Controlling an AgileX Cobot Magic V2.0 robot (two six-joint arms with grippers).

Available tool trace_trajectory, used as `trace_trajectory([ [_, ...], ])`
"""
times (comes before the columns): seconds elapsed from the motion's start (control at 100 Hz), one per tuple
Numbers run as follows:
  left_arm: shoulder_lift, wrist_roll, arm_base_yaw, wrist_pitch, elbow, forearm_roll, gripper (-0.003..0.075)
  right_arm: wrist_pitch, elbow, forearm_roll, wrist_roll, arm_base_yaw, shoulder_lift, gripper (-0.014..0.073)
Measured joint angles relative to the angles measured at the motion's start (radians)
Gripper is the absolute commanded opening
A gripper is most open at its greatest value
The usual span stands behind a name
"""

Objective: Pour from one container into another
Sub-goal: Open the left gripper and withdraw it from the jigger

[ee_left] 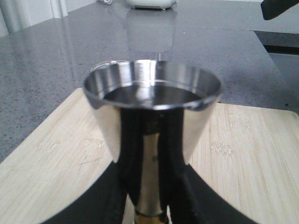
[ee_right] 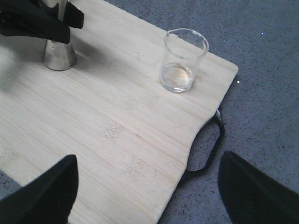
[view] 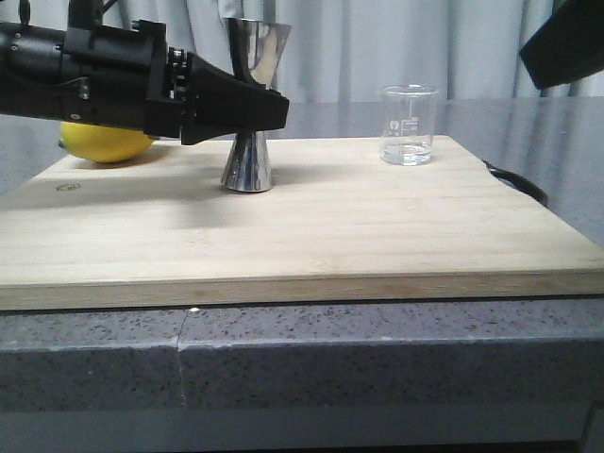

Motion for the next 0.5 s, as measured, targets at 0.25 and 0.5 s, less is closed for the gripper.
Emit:
trace_trajectory([
  [0.25, 0.000, 0.000, 0.000, 0.000, 0.000, 0.000, 0.0160, -0.003, 0.000, 0.000, 0.000, 0.000, 0.000, 0.0554],
  [0.5, 0.000, 0.000, 0.000, 0.000, 0.000, -0.002, 0.0241, -0.003, 0.000, 0.000, 0.000, 0.000, 0.000, 0.0554],
])
